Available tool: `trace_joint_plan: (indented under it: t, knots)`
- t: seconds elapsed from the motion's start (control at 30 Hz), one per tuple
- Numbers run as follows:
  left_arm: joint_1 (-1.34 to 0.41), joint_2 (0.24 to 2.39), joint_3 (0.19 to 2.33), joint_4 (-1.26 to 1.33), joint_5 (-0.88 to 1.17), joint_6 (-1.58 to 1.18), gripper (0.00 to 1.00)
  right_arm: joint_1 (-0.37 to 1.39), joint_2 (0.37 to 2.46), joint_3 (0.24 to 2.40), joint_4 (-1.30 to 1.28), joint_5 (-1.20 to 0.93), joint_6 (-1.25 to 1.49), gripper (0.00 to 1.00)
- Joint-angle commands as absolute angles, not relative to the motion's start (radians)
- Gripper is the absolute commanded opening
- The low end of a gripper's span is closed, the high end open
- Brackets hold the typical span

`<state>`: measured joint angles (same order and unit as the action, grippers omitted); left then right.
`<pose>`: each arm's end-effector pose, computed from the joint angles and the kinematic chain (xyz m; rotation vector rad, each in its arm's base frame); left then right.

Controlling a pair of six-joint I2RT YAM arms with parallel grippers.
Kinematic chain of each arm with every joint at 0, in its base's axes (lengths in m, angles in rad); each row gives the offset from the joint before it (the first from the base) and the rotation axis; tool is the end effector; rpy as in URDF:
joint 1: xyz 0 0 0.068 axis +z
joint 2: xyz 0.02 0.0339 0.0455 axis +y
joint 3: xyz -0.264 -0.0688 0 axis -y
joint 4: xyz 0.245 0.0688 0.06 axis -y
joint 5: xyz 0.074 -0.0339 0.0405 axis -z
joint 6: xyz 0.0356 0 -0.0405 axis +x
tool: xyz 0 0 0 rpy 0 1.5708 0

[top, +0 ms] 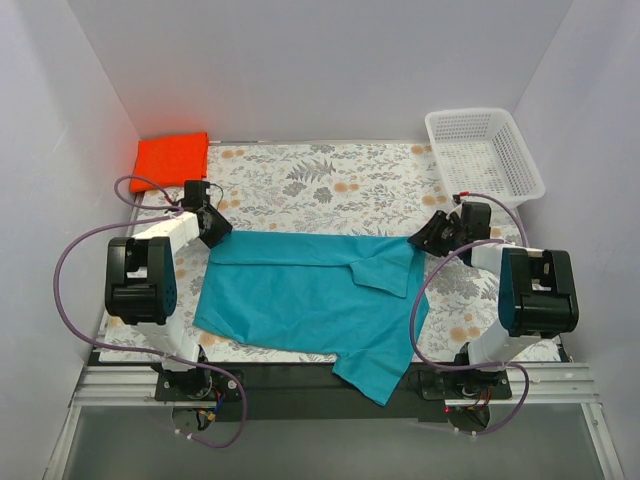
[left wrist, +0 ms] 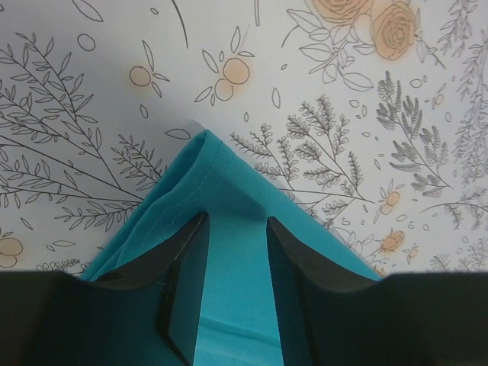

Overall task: Fold and stack the t-shirts
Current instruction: Fold the tshirt

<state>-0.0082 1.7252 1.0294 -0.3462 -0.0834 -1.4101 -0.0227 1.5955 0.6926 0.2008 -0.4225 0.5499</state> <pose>0.3424 0.0002 0.1688 -1.7393 2.0144 -0.3849 0.3069 0.0076 0.1535 0.4301 2.2711 0.7542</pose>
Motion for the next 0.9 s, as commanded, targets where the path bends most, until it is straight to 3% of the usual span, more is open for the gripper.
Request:
trace_joint_plan:
  t: [0.0, 0.2, 0.6, 0.67, 0.77, 0.8, 0.87]
  knots:
    - [-0.002, 1.73, 1.02, -0.337, -0.118, -1.413, 0.34, -0.034, 1.624, 0.729, 0.29, -0.443, 0.574, 0.35]
    - [-0.002, 1.769, 1.014, -0.417, -0.169, -1.489, 0.3, -0.1, 1.635, 0.713, 0.308, -0.414, 0.557, 0.01]
    - [0.034, 1.844, 1.101, -0.411, -0.118, -1.513, 0.33, -0.123, 1.75, 0.85, 0.327, -0.463, 0.508, 0.01]
    - [0.034, 1.882, 1.135, -0.411, -0.114, -1.49, 0.34, -0.121, 1.798, 0.897, 0.324, -0.508, 0.503, 0.09]
    - [0.034, 1.875, 1.175, -0.423, -0.104, -1.459, 0.44, -0.115, 1.807, 0.91, 0.313, -0.566, 0.503, 0.21]
    - [0.034, 1.855, 1.169, -0.423, -0.104, -1.456, 0.5, -0.104, 1.793, 0.896, 0.304, -0.561, 0.494, 0.31]
    - [0.032, 1.769, 1.157, -0.425, -0.12, -1.453, 0.56, -0.081, 1.732, 0.882, 0.264, -0.513, 0.447, 0.39]
